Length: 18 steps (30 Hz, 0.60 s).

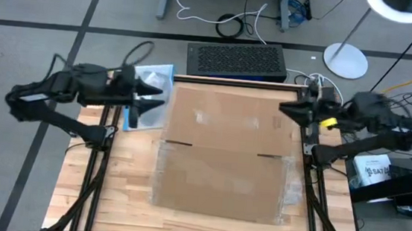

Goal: Unpack boxes
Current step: Return to Home Position

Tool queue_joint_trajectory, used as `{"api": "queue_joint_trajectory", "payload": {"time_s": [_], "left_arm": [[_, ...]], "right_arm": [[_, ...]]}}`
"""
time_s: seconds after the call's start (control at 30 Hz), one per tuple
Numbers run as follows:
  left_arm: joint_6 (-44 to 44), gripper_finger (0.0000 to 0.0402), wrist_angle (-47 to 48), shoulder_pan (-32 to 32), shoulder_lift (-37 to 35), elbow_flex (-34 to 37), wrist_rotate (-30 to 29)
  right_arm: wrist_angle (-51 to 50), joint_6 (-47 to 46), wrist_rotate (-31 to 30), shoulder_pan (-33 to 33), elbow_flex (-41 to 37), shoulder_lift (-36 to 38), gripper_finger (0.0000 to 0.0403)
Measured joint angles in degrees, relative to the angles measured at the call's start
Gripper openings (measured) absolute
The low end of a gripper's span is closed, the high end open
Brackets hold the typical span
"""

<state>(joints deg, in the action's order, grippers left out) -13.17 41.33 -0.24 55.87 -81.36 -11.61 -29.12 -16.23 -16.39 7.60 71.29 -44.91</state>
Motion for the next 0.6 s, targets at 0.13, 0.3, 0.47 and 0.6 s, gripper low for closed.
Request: {"api": "queue_joint_trajectory", "payload": {"time_s": [0.13, 0.3, 0.47, 0.6], "left_arm": [[0.11, 0.0184, -11.81, 1.34, -7.97, 13.22, 3.15], [0.11, 0.0184, -27.51, 2.83, -13.90, 28.71, 6.94], [-0.04, 0.0184, -32.83, 4.02, -16.11, 38.14, 8.41], [0.29, 0.0184, -39.62, 4.08, -16.74, 43.02, 9.73]], "right_arm": [[4.12, 6.62, 2.40, 0.00, -1.86, 2.01, 0.0052], [8.17, 9.09, 5.91, 0.02, -12.11, 9.01, 0.0052], [18.81, 8.92, 5.86, 0.02, -29.23, 21.69, 0.0052], [27.71, 8.96, 5.89, 0.02, -42.46, 30.45, 0.0052]]}}
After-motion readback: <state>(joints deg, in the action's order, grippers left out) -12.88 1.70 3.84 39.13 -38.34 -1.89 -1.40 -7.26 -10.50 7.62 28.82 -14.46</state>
